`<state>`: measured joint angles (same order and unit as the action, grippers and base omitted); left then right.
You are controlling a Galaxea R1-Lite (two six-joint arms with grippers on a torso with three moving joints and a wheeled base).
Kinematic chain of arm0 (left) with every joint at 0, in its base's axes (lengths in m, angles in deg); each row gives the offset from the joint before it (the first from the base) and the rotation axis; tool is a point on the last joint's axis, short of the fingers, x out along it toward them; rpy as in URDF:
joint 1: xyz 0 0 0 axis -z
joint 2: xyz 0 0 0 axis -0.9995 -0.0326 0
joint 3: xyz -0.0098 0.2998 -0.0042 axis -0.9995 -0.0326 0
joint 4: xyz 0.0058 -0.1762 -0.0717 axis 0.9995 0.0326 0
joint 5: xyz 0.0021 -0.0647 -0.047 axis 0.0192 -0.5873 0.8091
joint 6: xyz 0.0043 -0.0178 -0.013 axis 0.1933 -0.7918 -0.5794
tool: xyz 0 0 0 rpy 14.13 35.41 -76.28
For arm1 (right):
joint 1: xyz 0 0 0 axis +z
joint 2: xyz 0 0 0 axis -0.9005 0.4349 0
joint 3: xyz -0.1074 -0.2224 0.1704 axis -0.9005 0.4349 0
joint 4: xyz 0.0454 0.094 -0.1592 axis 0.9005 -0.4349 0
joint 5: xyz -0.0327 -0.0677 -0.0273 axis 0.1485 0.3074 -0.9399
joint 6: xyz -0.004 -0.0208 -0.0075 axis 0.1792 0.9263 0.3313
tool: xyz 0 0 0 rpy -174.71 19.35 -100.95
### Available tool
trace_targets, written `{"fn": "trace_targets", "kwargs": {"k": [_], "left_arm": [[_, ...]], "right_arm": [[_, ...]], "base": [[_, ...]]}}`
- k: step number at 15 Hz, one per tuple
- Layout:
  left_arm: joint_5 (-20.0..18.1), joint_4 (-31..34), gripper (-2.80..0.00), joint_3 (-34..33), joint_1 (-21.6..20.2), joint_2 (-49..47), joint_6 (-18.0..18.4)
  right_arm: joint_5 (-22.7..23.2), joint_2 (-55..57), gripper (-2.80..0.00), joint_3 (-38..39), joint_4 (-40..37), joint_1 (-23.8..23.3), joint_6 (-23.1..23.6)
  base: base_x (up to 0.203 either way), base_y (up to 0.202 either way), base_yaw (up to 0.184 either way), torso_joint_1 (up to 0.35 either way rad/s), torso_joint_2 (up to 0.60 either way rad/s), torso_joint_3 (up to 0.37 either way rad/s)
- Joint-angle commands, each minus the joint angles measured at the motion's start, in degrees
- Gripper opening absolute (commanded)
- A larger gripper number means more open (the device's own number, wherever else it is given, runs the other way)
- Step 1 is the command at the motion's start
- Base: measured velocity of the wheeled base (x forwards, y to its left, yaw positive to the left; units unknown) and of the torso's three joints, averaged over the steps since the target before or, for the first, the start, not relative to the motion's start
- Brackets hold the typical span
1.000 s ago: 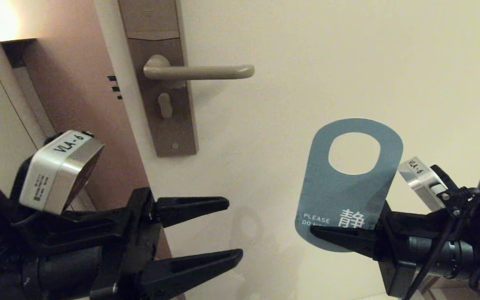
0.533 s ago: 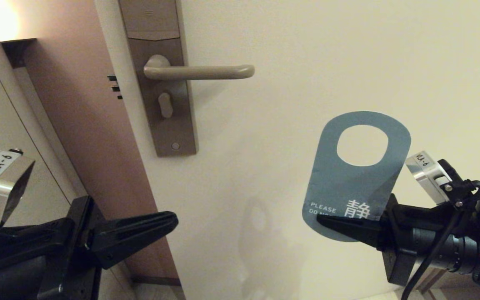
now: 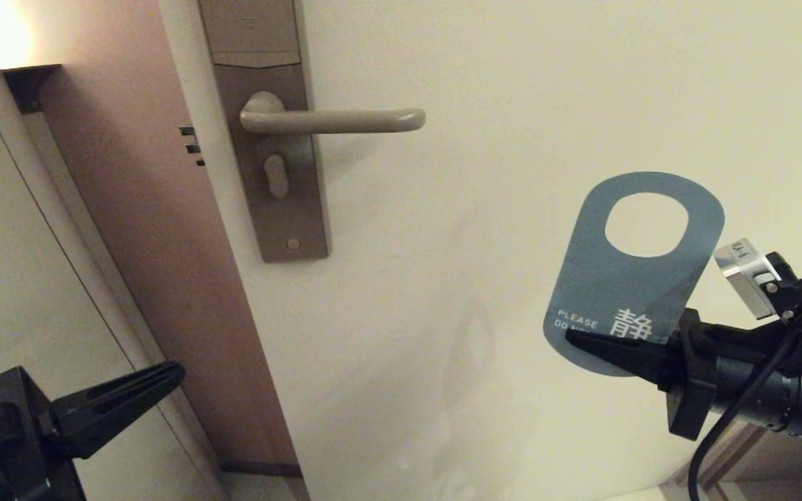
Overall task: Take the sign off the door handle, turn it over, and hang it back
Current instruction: Hang the sign back with the other side facing out
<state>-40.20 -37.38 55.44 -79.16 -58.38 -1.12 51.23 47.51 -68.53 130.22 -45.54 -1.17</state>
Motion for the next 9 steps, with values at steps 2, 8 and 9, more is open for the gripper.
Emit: {"fn": "trace_targets", "kwargs": {"k": [2,8,9], "left_arm": [[8.62,2.20,-2.80,-2.46,-3.00,7.12,-0.12],[25.54,19.27,-2.80,-4.48,-3.62,24.27,-0.75],[26.86,22.85,-2.80,-4.64,-3.83,27.46,-0.87]], "right_arm": [[0.27,-0.49,-2.80,-0.07,0.33,-1.49,0.43],[0.19,-1.61,-2.80,-0.36,0.33,-2.01,0.57],[0.27,-1.69,-2.80,-0.36,0.33,-2.33,0.57]], "base": [[0.000,0.000,0.000,0.000,0.00,0.000],[0.000,0.000,0.000,0.000,0.00,0.000],[0.000,0.000,0.000,0.000,0.00,0.000]]}}
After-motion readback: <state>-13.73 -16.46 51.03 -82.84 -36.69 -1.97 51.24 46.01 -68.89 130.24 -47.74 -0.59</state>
